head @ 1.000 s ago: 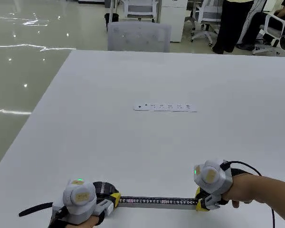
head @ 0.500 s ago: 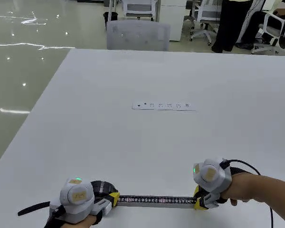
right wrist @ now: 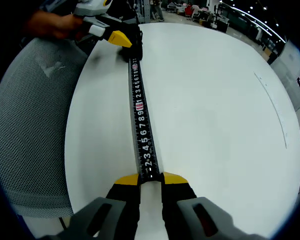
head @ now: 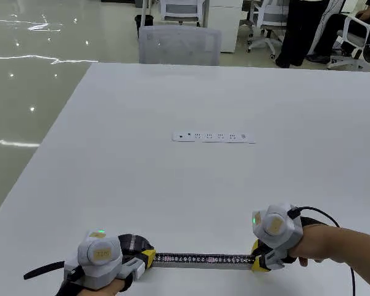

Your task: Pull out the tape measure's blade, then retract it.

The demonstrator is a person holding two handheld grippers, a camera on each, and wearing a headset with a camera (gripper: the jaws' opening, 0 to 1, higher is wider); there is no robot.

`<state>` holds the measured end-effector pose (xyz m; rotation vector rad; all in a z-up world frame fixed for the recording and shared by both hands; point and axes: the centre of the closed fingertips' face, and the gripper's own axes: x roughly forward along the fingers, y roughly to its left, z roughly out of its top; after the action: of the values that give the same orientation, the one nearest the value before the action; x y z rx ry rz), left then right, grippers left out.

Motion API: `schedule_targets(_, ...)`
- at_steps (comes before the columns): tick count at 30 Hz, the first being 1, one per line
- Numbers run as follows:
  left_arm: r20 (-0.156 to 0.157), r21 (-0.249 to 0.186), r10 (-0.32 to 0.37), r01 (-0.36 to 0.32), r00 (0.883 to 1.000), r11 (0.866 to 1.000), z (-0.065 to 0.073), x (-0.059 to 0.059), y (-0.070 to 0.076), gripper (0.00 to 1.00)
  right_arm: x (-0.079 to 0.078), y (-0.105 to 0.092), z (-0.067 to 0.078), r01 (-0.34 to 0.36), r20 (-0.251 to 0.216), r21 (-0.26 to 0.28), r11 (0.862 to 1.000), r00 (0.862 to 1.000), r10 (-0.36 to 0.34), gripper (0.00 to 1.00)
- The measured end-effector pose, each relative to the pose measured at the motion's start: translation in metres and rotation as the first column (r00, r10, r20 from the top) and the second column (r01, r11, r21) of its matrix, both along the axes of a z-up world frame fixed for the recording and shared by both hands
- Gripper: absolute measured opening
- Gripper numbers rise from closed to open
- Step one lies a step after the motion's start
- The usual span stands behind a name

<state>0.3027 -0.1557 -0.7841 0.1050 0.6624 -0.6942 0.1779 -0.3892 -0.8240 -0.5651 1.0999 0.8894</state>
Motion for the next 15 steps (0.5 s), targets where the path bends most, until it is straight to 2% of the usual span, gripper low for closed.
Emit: schedule_targets(15,0.004,0.012,-0.01,0.01,1.0,1.0,-0.0001,-0.001,-0.0013,0.57,0.0035,0.0075,0.0001,0.006,0.001,0.01,1.0,1.0,-0.006,0.14)
